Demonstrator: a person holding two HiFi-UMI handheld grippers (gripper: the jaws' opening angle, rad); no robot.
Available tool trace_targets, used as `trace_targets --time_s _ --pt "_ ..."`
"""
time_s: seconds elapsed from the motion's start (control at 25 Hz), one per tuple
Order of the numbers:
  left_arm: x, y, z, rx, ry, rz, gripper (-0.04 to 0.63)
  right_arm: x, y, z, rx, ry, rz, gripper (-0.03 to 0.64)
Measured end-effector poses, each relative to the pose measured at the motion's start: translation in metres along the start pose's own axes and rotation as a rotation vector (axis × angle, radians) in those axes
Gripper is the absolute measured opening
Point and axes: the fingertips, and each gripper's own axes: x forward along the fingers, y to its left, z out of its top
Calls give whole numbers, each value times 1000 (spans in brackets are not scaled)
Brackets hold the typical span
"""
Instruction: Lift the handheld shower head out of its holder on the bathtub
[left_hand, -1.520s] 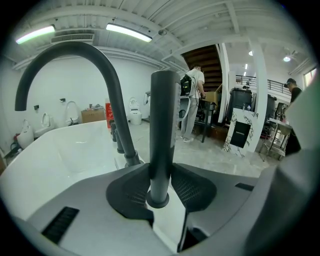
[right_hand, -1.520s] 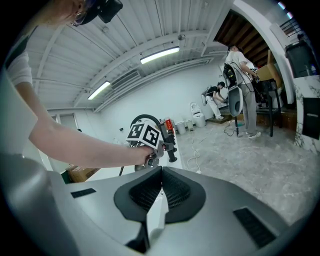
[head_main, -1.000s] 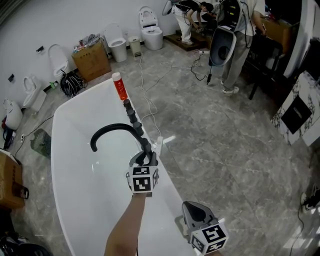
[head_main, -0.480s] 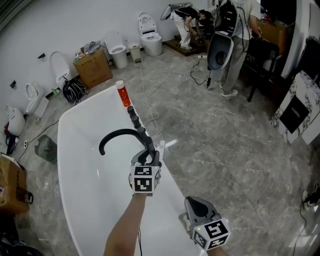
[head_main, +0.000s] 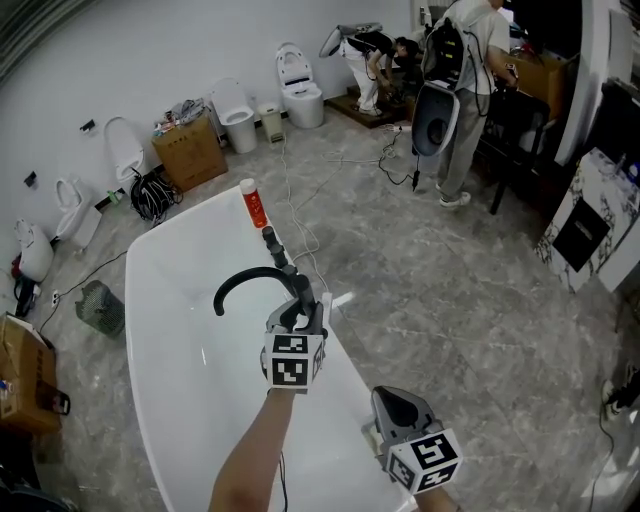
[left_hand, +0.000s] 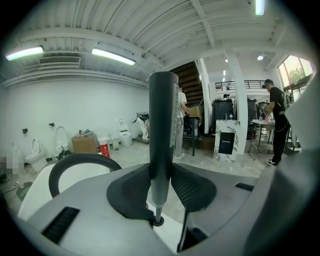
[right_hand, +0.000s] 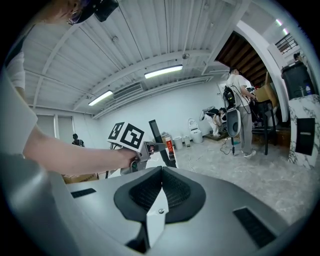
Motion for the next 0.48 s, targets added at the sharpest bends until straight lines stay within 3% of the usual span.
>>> trace_targets --time_s 0.48 --pt "-84 -26 63 66 -73 -34 141 -61 45 45 -31 -60 -18 6"
